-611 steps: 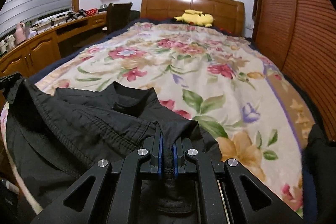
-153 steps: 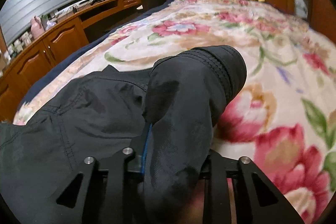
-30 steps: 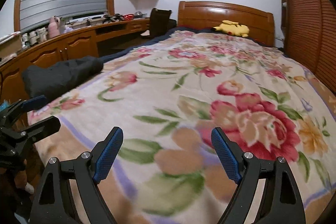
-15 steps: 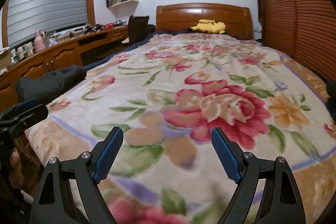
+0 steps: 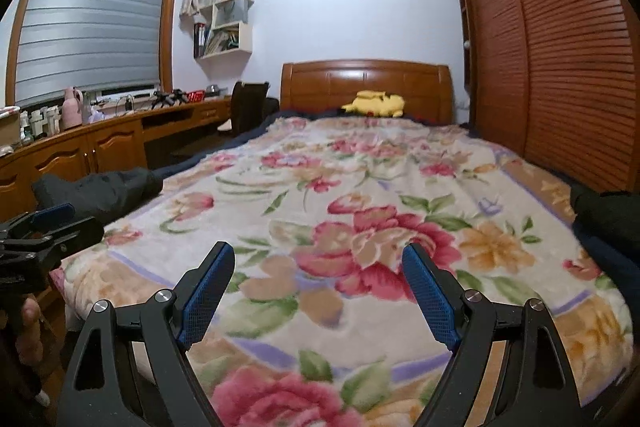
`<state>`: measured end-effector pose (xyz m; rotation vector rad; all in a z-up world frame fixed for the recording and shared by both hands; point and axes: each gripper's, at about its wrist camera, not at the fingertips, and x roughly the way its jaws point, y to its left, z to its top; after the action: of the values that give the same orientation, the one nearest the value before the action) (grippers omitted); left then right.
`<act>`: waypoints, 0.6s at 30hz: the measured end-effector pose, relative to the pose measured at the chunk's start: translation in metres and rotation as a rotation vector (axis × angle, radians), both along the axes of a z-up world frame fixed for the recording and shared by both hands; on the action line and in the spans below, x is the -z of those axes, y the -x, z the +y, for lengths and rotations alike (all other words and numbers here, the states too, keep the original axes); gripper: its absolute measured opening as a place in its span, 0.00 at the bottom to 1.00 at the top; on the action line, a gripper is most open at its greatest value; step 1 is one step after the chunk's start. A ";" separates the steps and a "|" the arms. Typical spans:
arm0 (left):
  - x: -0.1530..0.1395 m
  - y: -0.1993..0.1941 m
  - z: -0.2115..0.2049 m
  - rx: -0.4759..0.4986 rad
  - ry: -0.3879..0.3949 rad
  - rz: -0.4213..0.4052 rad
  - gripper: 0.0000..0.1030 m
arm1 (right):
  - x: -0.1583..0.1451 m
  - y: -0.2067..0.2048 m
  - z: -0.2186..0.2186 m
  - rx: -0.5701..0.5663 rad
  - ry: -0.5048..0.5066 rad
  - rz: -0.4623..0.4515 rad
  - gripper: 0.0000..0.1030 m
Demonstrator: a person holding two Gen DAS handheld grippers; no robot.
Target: Fold large clothes
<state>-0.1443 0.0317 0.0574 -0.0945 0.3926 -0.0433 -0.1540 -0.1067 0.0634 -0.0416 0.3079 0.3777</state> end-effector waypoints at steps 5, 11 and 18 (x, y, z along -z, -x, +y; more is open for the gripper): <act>0.000 0.003 0.002 -0.005 -0.003 -0.003 1.00 | 0.007 0.009 0.001 -0.002 -0.013 -0.007 0.84; 0.000 0.005 0.003 -0.007 -0.005 -0.004 1.00 | 0.012 0.002 0.003 0.008 -0.004 -0.021 0.84; 0.001 0.007 0.004 -0.010 -0.012 -0.005 1.00 | 0.012 0.000 0.003 0.007 -0.005 -0.019 0.84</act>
<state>-0.1514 0.0353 0.0561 -0.0845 0.3873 -0.0311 -0.1540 -0.1041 0.0517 -0.0390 0.2883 0.3708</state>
